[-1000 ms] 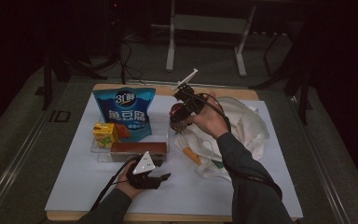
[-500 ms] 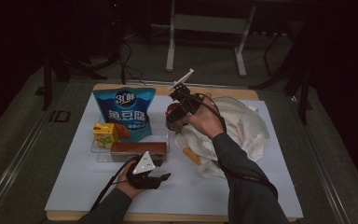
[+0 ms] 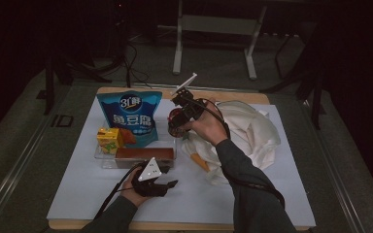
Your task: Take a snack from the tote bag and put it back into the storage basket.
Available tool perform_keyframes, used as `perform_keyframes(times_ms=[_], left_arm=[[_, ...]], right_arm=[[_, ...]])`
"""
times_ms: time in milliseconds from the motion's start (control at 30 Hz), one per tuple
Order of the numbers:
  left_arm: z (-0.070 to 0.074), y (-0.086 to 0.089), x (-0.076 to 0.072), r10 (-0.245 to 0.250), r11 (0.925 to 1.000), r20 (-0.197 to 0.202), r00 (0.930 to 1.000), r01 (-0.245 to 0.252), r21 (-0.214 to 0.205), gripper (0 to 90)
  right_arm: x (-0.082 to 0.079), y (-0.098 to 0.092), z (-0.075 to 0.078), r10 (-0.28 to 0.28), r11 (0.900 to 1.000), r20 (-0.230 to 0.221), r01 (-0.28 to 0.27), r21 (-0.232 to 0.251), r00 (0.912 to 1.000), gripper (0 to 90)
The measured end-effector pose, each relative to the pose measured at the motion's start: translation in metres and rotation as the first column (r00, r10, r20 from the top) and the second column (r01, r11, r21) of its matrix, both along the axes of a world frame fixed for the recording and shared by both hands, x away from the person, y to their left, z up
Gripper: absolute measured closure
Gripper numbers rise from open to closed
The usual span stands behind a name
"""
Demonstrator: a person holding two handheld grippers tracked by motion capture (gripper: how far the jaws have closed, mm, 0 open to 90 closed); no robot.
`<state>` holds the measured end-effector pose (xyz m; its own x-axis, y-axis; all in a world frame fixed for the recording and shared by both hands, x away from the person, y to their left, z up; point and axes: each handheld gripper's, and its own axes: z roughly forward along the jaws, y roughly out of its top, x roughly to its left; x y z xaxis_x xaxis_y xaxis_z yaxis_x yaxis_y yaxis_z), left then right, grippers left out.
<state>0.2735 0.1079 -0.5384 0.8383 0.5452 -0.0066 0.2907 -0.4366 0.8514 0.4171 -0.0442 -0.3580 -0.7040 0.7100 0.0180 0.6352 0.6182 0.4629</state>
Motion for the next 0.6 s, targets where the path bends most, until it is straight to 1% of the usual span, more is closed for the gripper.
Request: perform_keyframes(times_ms=[467,600], left_arm=[[0.0,0.0,0.0,0.001,1.0,0.0,1.0,-0.001,-0.002,41.6],[0.0,0.0,0.0,0.002,1.0,-0.002,1.0,-0.002,-0.005,41.6]], right_arm=[[-0.003,0.018,-0.004,0.017,0.9997,-0.005,-0.017,0.016,0.9998,25.5],[-0.004,0.022,-0.008,0.019,0.9997,-0.01,-0.019,0.016,0.9998,25.5]])
